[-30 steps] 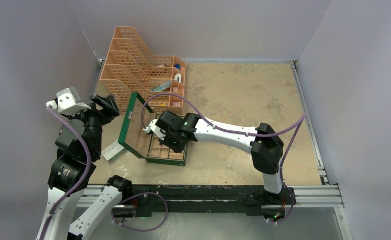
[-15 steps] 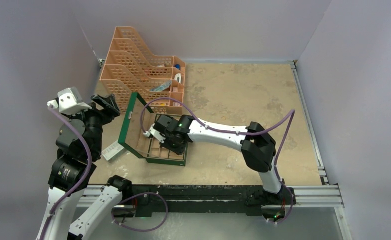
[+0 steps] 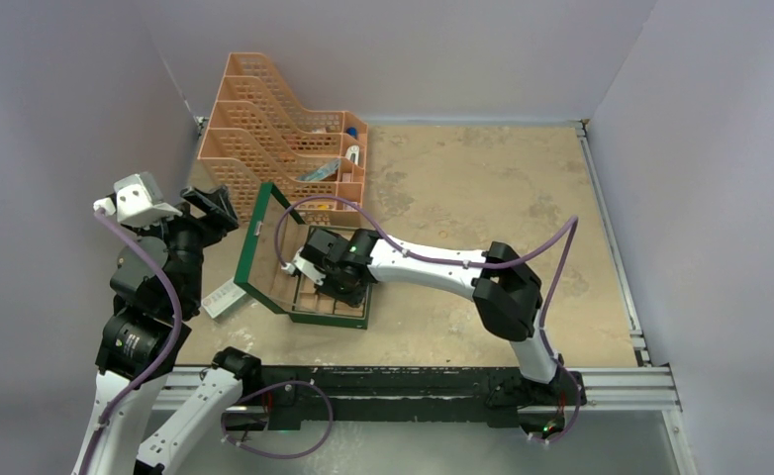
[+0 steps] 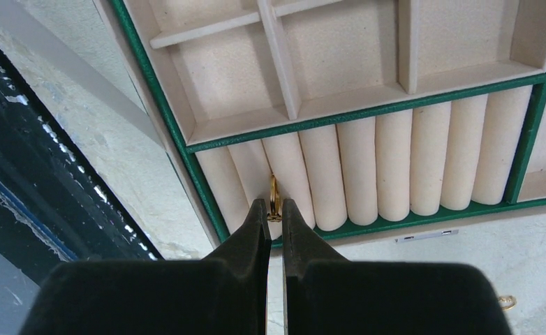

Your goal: Organize the mixed jewelry

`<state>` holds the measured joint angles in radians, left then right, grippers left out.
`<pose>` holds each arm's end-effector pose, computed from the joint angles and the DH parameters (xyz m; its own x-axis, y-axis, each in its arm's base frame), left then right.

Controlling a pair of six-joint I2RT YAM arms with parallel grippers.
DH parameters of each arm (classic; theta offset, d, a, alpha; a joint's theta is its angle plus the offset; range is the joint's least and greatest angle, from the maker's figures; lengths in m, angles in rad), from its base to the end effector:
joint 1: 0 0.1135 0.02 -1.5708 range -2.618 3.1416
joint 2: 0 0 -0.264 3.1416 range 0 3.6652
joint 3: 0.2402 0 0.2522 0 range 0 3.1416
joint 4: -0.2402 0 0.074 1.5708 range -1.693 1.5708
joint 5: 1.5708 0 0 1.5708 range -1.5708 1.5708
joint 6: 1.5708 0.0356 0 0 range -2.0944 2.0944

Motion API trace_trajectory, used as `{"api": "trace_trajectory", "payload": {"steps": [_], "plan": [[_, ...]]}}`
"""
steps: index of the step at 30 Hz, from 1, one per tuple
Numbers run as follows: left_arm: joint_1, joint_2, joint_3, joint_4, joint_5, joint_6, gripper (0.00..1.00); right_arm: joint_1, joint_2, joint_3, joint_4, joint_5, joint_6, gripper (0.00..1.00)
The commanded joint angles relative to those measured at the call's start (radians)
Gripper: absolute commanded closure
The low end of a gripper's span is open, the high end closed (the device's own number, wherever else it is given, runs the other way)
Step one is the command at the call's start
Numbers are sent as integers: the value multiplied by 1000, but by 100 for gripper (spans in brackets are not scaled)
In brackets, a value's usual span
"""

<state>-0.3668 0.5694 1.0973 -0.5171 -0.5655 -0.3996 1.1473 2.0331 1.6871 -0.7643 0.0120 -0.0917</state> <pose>0.0844 -0.0120 0.4322 0.0861 -0.3849 -0.9189 -0.1779 0.9016 -0.3943 0.1801 0.3984 0.2250 -0.2833 -0.8513 -0.4415 -0.9393 0.3393 -0.0514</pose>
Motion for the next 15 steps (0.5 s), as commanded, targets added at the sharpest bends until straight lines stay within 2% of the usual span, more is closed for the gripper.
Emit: {"api": "trace_trajectory", "payload": {"steps": [1,6,9,13,15], "plan": [[1,4,-8,49,12,22,30,8,27,62,-22,2,-17,100],[0,3,-7,49,13,27,30,12,64,93,-30,-10,-12,100],[0,2,-8,49,14,28,29,13,71,96,-31,-8,-2,96],[-1,4,-7,50,23,27,29,12,51,91,-20,-3,28,73],[-1,9,-4,49,31,26,29,11,9,70,3,-10,77,67]]}}
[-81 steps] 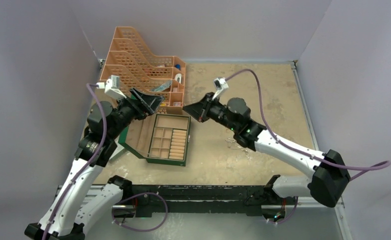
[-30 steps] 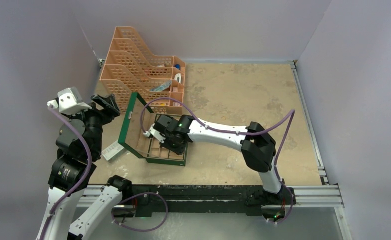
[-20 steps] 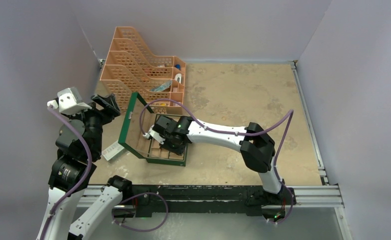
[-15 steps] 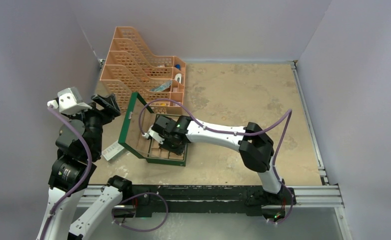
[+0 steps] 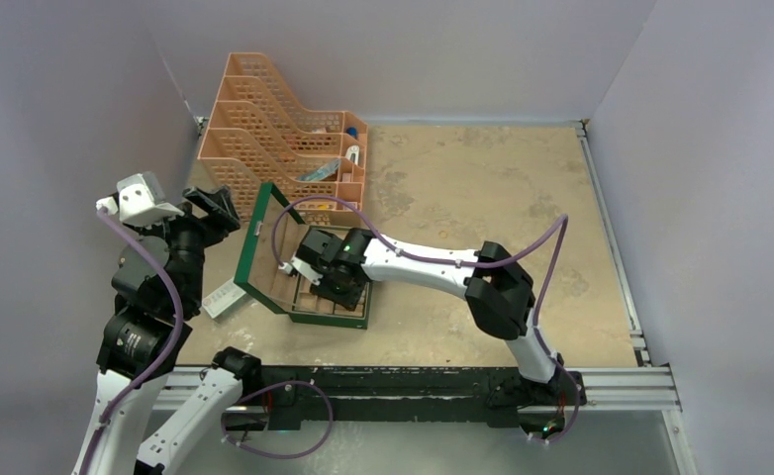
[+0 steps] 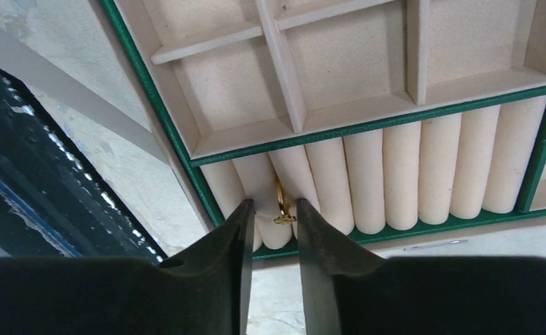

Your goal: Organize the mixed jewelry

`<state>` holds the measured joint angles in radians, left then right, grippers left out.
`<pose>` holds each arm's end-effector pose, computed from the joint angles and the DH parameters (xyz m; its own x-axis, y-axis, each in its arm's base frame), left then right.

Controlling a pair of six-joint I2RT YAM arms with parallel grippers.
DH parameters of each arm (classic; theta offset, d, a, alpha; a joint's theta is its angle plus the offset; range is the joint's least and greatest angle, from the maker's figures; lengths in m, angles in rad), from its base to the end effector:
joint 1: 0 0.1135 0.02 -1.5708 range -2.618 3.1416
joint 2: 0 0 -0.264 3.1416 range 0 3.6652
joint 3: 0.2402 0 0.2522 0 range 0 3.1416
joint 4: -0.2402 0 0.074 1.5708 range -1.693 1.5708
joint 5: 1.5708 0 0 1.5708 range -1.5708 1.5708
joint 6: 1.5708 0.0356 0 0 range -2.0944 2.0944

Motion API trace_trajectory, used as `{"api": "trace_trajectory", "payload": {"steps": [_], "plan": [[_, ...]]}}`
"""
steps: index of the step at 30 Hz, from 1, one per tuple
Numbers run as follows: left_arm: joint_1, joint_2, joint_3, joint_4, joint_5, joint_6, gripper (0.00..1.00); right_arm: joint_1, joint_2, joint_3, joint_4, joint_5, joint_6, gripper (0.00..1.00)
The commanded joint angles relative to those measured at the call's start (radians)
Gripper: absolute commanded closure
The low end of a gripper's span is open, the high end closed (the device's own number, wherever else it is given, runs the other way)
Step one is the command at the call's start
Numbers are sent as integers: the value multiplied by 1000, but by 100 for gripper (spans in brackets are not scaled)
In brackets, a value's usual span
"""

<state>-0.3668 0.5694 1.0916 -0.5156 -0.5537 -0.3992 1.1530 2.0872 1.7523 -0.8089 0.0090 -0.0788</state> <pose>0.0854 -0.0128 0.4307 0.0779 -0.3841 -0.9200 -0.1688 0.9044 -0.3919 0.1816 0.4082 0.2195 -0.2964 -0.8615 -0.4122 -0.9387 0.3424 -0.0408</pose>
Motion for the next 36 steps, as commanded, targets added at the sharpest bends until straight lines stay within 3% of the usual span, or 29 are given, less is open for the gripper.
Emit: {"api": "trace_trajectory", "payload": {"steps": [1,6,10,13,16,21,26,36], "plan": [[-1,8,3,47,24,24,29,4,-70,-8,66,-7,71,62],[-1,14,14,39,62,10,29,-6,-229,-138,199,-53,149,43],[-1,29,22,27,98,-15,29,-19,-350,-281,346,-34,245,41],[-1,41,24,17,127,-40,29,-21,-442,-409,501,-24,358,47],[-1,52,23,8,157,-64,29,-21,-497,-518,642,-39,498,61],[-1,72,22,2,191,-93,29,-21,-538,-651,772,-25,676,76],[-1,87,21,1,211,-105,29,-21,-541,-703,824,15,786,72],[-1,97,12,1,212,-101,29,-21,-463,-656,775,135,838,66]]}}
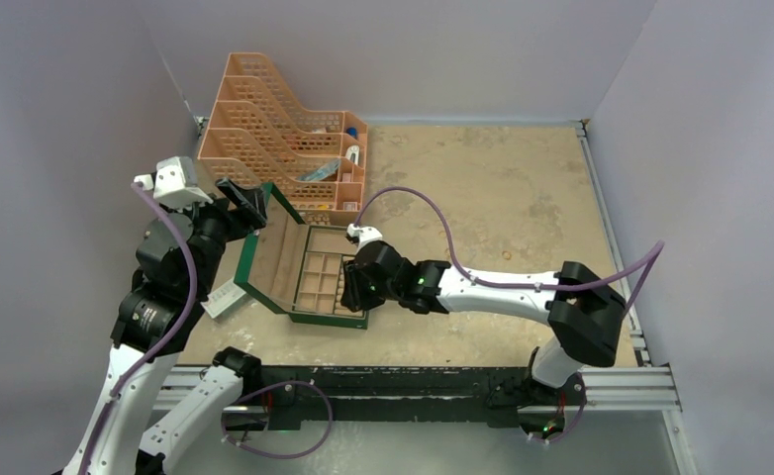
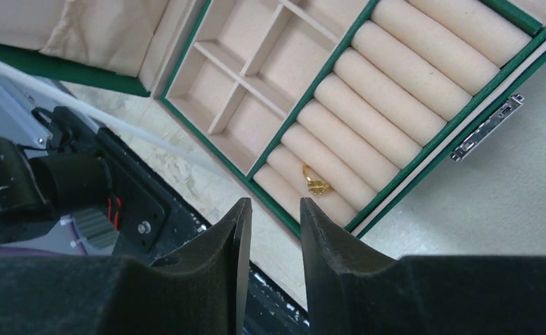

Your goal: Organize the mixed jewelry

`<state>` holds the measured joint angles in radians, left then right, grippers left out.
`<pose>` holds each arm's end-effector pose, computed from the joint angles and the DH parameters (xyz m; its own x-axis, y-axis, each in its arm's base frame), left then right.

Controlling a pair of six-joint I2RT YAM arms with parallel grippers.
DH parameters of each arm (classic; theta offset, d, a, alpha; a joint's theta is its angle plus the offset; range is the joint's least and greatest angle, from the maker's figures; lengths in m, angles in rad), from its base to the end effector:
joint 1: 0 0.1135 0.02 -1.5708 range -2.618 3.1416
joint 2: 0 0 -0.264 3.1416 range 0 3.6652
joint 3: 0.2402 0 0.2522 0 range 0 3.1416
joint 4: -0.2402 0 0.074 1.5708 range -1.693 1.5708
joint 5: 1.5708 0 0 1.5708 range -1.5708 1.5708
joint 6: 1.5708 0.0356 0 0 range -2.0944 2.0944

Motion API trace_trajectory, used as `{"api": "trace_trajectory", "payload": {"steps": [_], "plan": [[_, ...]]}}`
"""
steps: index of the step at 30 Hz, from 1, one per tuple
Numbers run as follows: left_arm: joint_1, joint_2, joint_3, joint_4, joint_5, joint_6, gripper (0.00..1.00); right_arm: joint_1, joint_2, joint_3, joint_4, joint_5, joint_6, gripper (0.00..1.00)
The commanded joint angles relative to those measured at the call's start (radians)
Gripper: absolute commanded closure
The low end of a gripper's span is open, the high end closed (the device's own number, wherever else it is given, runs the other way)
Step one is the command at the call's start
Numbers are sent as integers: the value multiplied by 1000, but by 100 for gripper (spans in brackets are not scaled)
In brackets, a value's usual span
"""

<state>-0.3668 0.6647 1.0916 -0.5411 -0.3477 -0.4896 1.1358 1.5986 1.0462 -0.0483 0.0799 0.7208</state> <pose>0.1137 -0.0307 0.4201 -0.1038 -0.4337 -0.8950 -0.0313 0.9009 -0.4329 0.1533 0.3232 0.2381 -0.7572 -0.0684 -0.6495 -0.5011 0.6987 0.5106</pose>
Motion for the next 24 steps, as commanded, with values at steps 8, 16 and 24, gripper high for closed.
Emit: {"api": "trace_trajectory", "payload": {"steps": [8,16,24], "plan": [[-1,9,1,34,-1,-1,29,-4,58,68,-13,70,35,65],[-1,16,-5,43,-3,6,29,-4,85,81,6,44,27,65],[-1,15,-8,44,-8,13,29,-4,111,98,10,36,17,66]]}}
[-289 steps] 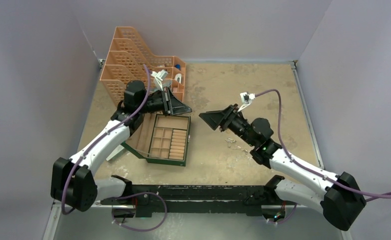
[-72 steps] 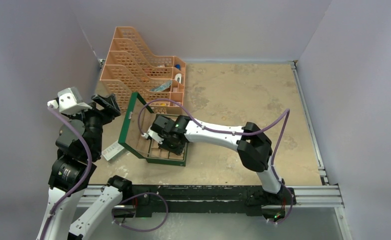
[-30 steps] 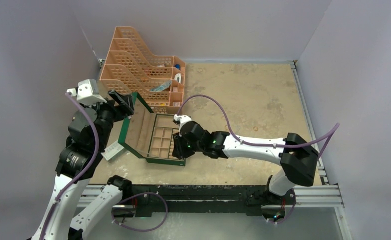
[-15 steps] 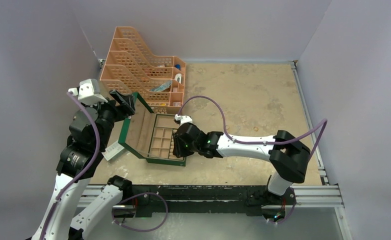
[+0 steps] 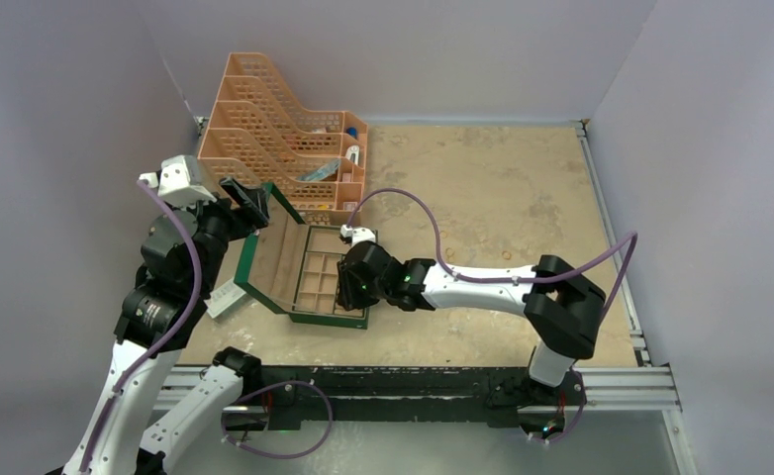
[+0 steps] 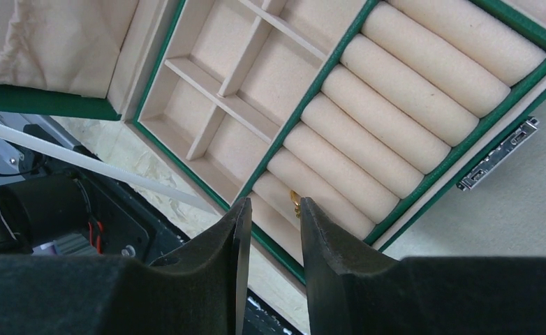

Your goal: Organize the mixed jewelry

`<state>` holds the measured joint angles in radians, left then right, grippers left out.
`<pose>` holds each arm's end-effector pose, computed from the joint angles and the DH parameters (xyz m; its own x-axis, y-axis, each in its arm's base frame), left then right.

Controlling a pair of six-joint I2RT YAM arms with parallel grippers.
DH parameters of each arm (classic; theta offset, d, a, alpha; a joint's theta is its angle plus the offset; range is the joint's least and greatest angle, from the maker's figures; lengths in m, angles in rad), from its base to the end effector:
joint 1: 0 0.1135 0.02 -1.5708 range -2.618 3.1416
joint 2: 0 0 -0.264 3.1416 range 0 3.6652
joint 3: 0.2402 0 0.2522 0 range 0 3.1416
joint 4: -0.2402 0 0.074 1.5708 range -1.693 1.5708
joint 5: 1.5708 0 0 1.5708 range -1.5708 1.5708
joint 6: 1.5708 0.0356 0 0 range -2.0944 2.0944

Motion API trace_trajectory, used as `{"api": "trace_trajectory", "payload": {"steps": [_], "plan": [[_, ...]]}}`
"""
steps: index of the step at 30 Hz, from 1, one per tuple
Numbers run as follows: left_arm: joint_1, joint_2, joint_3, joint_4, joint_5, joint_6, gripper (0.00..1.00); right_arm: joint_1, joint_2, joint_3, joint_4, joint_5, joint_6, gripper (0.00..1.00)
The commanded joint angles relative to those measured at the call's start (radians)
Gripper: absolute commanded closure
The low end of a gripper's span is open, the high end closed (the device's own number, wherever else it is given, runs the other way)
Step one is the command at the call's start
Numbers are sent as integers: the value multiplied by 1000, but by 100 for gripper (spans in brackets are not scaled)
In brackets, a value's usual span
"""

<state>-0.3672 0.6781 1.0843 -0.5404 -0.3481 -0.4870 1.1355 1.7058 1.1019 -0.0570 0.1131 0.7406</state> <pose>0.1184 -0.0325 0.4166 -0.1206 -0.4249 -0.8972 -0.0390 0.9051 -0.4234 0.1629 0.3407 0.2182 -0.7736 -0.0736 -0.6294 -0.4626 0.7444 0.4815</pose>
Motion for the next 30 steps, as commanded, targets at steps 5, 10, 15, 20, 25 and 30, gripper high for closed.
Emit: {"api": "trace_trajectory", "payload": {"steps": [5,10,15,20,25,30], "plan": [[-1,1,-1,43,-12,13,29,-3,13,48,19,2,-6,66],[-1,0,-1,42,-12,14,29,-3,19,50,21,-4,-7,66],[-1,0,-1,42,-12,14,29,-3,28,47,28,-25,-8,65],[-1,-3,0,41,-12,14,29,-3,31,55,25,-35,-6,65],[-1,-2,3,39,-9,14,29,-3,-20,58,19,4,8,65],[-1,-2,7,37,0,13,29,-3,-122,70,-1,95,34,63]]}}
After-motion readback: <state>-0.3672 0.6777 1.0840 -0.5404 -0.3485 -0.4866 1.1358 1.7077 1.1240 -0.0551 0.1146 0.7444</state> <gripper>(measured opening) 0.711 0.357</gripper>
